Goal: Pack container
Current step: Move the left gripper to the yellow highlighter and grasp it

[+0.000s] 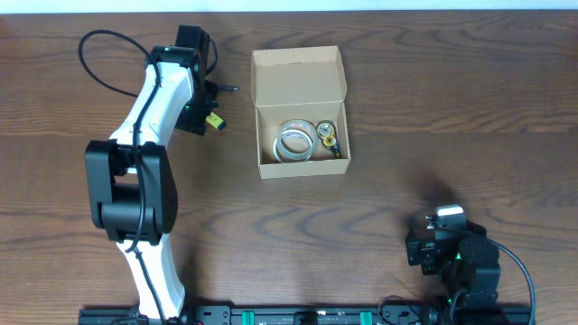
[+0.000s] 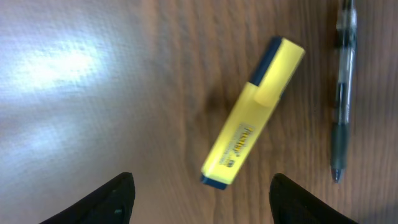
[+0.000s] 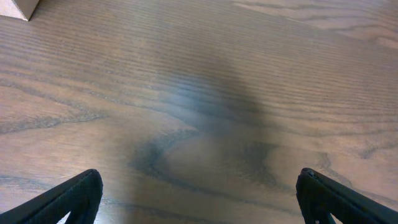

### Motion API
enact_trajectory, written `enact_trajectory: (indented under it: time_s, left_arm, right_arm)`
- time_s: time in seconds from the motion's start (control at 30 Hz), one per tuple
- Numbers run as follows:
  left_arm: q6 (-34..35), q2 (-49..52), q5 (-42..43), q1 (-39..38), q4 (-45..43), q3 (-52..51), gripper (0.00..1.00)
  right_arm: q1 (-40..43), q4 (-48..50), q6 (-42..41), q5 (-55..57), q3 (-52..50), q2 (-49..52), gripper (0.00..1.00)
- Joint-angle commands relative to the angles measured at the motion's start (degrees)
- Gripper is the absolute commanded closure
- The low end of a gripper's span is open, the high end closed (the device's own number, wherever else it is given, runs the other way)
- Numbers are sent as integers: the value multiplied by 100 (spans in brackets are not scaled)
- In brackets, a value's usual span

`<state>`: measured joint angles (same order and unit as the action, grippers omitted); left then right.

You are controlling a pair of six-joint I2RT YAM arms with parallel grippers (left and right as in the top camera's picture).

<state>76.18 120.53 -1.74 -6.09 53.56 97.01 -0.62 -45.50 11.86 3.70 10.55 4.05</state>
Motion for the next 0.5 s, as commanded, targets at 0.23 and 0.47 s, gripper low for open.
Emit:
enact_trajectory:
  time_s: [0.23, 0.47]
  left_arm:
    - [-472, 540, 417, 153, -173, 24, 30]
    - [-848, 658, 560, 328, -470, 28, 31]
  right_arm:
    - [-48, -4, -90, 39, -52, -39, 1]
    - [-48, -4, -90, 39, -52, -39, 1]
